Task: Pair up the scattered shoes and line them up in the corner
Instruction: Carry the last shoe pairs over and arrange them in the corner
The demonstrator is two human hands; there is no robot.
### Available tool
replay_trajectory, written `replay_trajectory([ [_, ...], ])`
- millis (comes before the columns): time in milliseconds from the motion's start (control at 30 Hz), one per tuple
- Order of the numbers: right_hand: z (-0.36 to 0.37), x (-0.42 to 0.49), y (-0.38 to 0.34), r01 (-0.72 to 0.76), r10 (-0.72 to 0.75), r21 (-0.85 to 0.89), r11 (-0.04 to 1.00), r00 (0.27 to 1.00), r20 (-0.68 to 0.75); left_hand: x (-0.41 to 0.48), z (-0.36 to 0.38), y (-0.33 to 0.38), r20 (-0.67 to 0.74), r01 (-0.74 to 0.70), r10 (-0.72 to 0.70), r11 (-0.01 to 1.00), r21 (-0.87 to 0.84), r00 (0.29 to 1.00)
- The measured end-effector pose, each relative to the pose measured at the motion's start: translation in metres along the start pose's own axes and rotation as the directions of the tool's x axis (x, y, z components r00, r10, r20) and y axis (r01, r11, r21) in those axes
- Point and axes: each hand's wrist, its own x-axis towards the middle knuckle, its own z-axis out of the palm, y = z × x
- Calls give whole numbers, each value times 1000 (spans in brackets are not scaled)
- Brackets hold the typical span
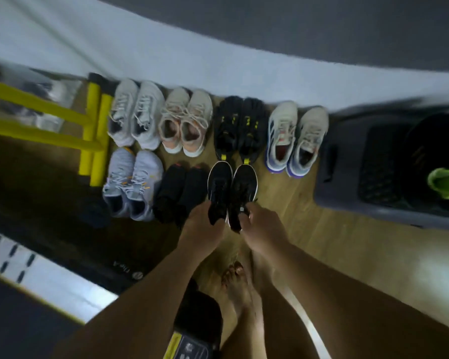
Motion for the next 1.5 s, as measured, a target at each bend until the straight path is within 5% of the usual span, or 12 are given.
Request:
replay_trajectory([
  [200,-97,-135,-62,64,-81,-128,990,988,-132,-143,-92,57,-87,-192,201,975,108,976],
  [400,-115,-257,-89,103,-158,-178,979,931,-330,-237,-125,53,-181,-362,396,911,196,900],
  [767,-117,-441,-39,17,-35,-36,999,812,-582,-373,-83,93,49,-587,635,678,443,771],
  [933,-119,-517,21,-56,132,132,990,713,-689,-428,-22,125,220,-723,725,509,467,652],
  [1133,-90,-631,121,-148,321,291,945,582,-747,-521,85,157,437,-856,792,196,478,426],
  [1500,71,-862,280,-302,716,649,698,303,-629,-743,302,82,781,-911,621,-282,302,66],
])
